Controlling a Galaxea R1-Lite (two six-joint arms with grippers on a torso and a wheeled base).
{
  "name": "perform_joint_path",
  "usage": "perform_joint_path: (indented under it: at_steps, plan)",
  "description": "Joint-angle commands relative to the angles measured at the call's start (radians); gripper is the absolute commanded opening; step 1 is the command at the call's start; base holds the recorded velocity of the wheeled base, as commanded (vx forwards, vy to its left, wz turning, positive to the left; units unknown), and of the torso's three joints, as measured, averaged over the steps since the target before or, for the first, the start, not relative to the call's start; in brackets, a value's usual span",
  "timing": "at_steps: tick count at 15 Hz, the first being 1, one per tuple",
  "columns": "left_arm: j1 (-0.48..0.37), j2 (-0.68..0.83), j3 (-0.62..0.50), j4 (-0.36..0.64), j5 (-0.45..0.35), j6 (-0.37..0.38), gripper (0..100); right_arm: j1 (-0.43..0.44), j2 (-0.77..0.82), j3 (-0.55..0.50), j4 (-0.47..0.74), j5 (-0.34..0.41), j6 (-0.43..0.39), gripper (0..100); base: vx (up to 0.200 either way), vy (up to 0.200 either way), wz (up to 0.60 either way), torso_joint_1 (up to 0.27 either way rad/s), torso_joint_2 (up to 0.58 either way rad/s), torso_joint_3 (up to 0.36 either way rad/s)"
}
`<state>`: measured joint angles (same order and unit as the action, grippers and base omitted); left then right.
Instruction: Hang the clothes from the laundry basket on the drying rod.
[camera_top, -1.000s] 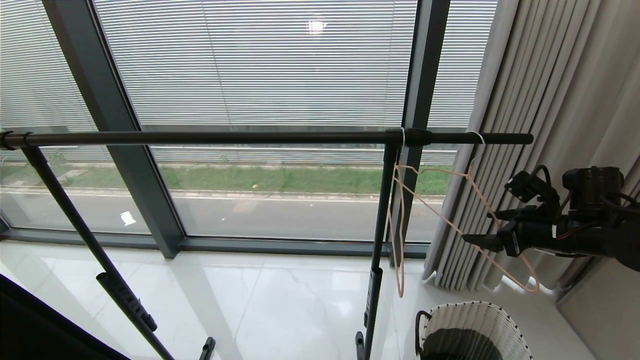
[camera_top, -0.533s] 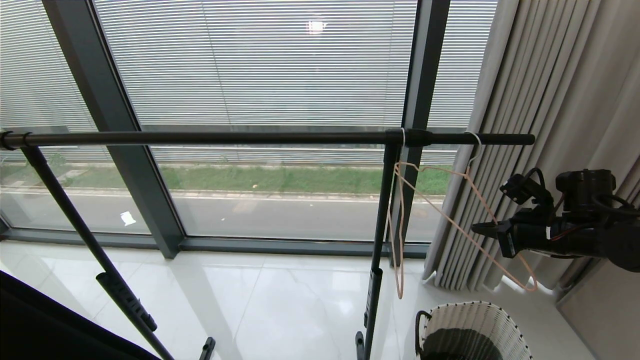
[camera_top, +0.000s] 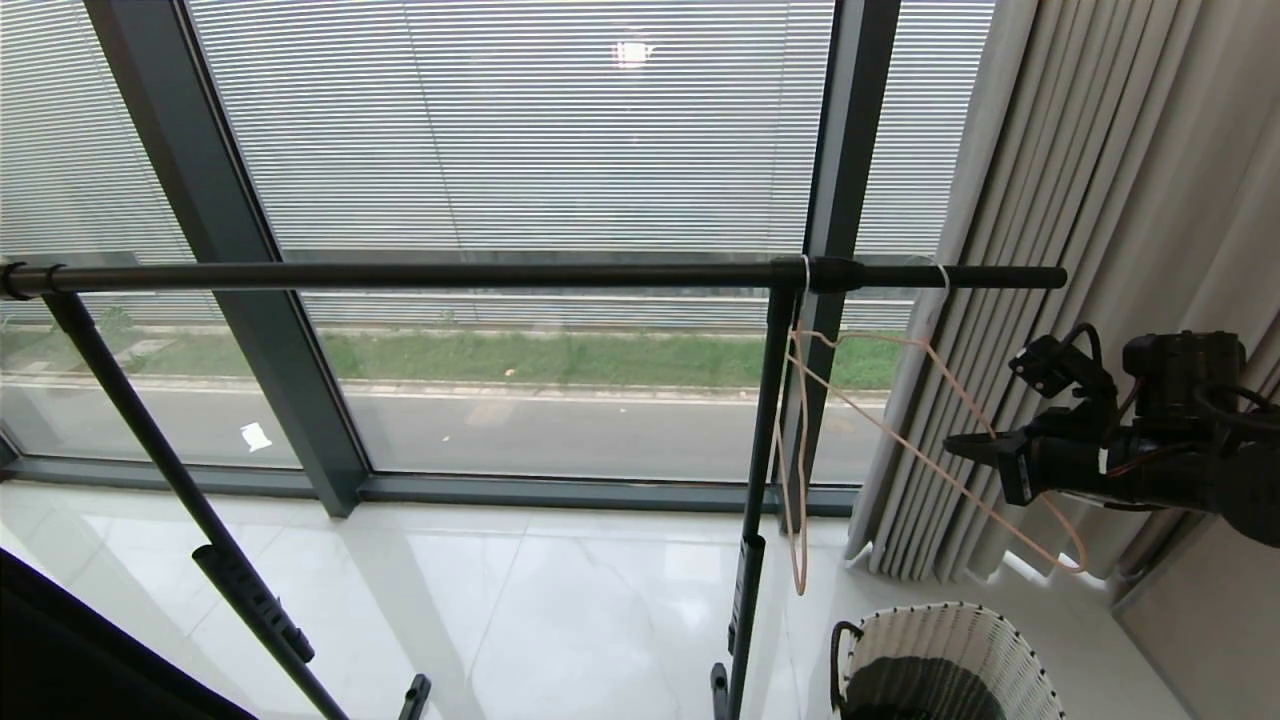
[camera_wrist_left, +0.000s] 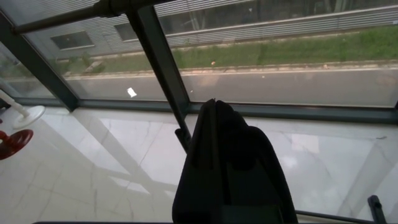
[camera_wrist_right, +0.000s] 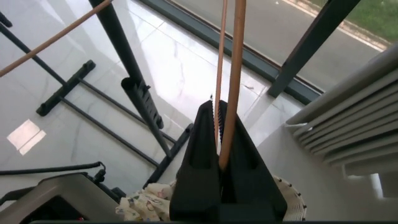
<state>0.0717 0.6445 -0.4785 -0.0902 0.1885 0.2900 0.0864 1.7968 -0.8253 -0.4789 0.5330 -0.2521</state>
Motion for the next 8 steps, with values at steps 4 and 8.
perform_joint_path:
  at_steps: [4, 8]
  plan:
    - [0.000, -0.014, 0.023, 0.000, 0.000, 0.000, 0, 0.001, -0.119, 0.078, -0.021, -0.018, 0.054, 0, 0.000, 0.000, 0.00, 0.000, 0.00, 0.000]
    - [0.000, -0.031, 0.032, 0.000, 0.011, 0.000, 0, 0.003, -0.157, 0.129, -0.083, -0.142, 0.117, 0, 0.000, 0.000, 0.00, 0.000, 0.00, 0.000]
